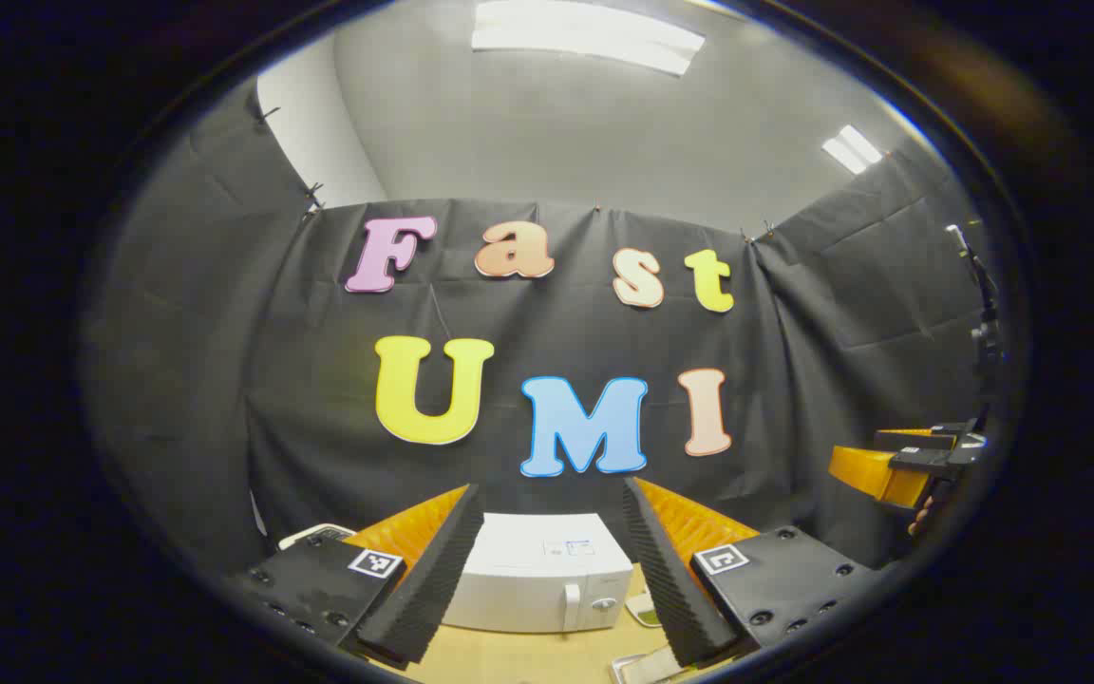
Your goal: Open the microwave oven with the left hand, put the food in, and close the microwave oven.
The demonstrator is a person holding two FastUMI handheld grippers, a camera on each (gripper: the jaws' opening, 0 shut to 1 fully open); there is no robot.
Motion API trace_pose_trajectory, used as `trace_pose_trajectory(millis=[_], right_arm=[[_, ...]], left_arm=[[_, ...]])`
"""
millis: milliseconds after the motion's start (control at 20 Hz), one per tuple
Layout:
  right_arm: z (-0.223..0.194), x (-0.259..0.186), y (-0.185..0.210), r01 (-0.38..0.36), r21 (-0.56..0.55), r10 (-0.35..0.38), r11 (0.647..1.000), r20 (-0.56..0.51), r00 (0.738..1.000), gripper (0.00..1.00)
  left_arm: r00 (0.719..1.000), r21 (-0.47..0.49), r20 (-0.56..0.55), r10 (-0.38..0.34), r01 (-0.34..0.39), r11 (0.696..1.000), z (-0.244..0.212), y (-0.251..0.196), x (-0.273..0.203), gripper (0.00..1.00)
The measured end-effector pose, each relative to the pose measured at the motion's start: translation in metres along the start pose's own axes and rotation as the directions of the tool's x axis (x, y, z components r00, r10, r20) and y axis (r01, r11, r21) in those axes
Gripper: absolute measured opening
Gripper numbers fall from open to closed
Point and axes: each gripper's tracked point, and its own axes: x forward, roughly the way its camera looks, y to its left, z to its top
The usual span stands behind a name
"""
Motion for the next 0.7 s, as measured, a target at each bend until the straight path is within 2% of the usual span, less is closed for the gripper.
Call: trace_pose_trajectory(millis=[350, 700], right_arm=[[-0.001, 0.009, 0.007, -0.033, 0.009, 0.033, 0.999, -0.005, 0.999, 0.98], [-0.003, 0.009, 0.011, -0.029, 0.003, 0.029, 1.000, -0.011, 1.000, 0.98]], left_arm=[[1.000, 0.016, -0.010, 0.001, -0.001, 1.000, -0.003, -0.003, 0.006, 0.95], [1.000, 0.000, -0.020, -0.012, 0.012, 1.000, -0.010, 0.001, 0.008, 0.95]])
